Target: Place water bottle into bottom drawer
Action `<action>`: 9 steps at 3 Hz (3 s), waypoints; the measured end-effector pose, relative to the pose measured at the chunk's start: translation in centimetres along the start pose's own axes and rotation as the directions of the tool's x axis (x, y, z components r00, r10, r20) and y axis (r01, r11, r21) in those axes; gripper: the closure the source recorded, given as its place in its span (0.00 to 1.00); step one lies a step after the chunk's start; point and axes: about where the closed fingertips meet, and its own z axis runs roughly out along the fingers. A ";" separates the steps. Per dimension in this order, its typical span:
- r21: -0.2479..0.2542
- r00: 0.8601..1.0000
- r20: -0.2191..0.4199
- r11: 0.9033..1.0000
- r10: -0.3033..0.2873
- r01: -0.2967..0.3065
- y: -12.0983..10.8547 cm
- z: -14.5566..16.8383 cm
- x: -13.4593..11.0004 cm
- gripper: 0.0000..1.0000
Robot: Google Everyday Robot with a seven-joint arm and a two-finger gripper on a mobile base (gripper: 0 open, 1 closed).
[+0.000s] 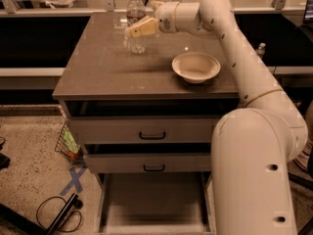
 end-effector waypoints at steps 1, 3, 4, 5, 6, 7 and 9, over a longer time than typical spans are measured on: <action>0.003 0.999 0.041 1.000 -0.009 0.009 0.1 1.2 -0.4 0.18; -0.007 0.999 0.042 1.000 -0.008 0.008 0.4 2.0 -0.3 0.65; -0.014 0.999 0.042 1.000 -0.006 0.007 0.7 2.4 -0.3 0.95; -0.017 0.999 0.042 1.000 -0.006 0.006 0.8 2.6 -0.3 1.00; -0.016 0.999 0.020 0.999 -0.044 0.044 0.9 1.5 -3.5 1.00; 0.018 0.995 -0.016 0.995 -0.096 0.096 0.8 -1.2 -7.5 1.00; 0.170 0.980 -0.068 0.966 -0.188 0.197 2.8 -11.6 -17.0 1.00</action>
Offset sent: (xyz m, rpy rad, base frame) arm 0.0044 0.0115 0.0020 0.0317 -0.0244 0.0026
